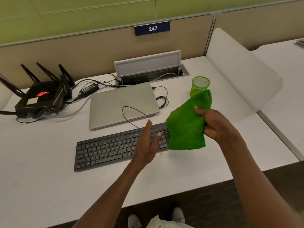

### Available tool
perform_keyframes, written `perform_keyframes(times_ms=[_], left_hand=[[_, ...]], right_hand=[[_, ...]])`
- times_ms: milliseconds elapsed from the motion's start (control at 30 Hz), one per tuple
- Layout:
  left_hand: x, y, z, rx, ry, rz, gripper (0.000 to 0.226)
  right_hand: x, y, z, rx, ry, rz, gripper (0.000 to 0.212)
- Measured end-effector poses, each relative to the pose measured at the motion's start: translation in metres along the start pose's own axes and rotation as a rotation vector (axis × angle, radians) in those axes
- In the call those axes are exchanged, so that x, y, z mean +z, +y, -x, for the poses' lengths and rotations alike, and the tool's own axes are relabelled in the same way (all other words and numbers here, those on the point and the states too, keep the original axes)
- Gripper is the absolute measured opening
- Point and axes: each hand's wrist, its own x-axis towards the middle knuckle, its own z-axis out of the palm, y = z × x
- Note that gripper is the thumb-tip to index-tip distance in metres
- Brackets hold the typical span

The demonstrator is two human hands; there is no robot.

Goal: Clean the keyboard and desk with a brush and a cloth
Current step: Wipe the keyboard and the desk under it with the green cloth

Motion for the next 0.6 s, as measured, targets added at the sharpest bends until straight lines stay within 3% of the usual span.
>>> perform_keyframes(times_ms=[133, 200, 300, 500, 600], left_hand=[[-0.011, 0.018, -0.018, -0.253, 0.032, 0.33, 0.064], [-0.019, 0.015, -0.028, -0.381, -0.006, 0.494, 0.074], [-0.033, 0.006, -0.033, -0.436, -0.055, 0.586, 0.092], [-0.056, -0.016, -0.032, -0.417, 0.103, 0.554, 0.065], [-0.064, -0.023, -0.032, -0.373, 0.113, 0.483, 0.042]], right_hand=[[0.034, 0.019, 0.003, 0.065, -0.066, -0.094, 0.028], [0.046, 0.026, 0.004, 0.092, -0.104, -0.111, 0.027], [0.055, 0.034, 0.0, 0.116, -0.121, -0.114, 0.031], [0.05, 0.042, -0.012, 0.171, -0.067, 0.1, 0.031], [0.045, 0.049, -0.019, 0.129, -0.142, 0.295, 0.05]])
